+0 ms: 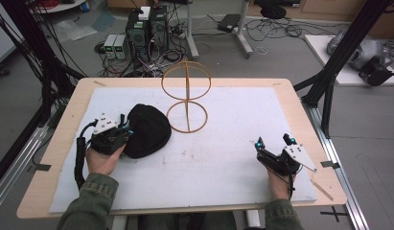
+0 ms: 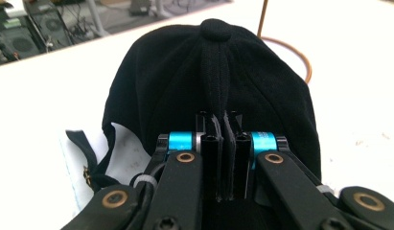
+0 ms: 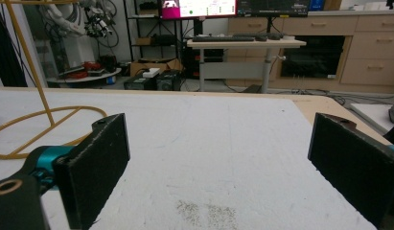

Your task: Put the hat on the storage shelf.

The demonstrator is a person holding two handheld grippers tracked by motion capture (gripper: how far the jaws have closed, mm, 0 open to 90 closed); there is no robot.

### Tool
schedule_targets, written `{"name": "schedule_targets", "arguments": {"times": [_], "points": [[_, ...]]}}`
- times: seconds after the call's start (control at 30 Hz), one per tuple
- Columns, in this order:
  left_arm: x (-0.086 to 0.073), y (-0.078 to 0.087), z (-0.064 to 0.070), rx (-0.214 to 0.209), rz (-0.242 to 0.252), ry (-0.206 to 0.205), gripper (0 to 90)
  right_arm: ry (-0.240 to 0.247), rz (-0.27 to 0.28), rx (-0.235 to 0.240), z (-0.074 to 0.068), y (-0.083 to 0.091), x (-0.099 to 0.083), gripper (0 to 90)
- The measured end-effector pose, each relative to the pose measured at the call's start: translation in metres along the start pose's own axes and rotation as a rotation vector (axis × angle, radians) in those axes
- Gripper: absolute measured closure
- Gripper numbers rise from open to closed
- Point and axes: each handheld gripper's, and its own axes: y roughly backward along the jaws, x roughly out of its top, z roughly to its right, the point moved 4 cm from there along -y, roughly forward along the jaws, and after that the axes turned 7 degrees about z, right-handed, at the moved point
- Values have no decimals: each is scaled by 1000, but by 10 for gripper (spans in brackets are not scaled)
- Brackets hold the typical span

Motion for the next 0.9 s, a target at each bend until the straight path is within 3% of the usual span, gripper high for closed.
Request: {"name": "schedule_targets", "arguments": {"times": [0.4,0.53,0.9], "points": [[20,29,-2,81,190,-10,869,-12,2,-2,-2,1,1,62],[28,39,-1,103,280,-13,869,-13,7,-3,-1,1,1,62],[46,53,2,101,431,6,869,-20,8,-8,1,2,1,62]]}}
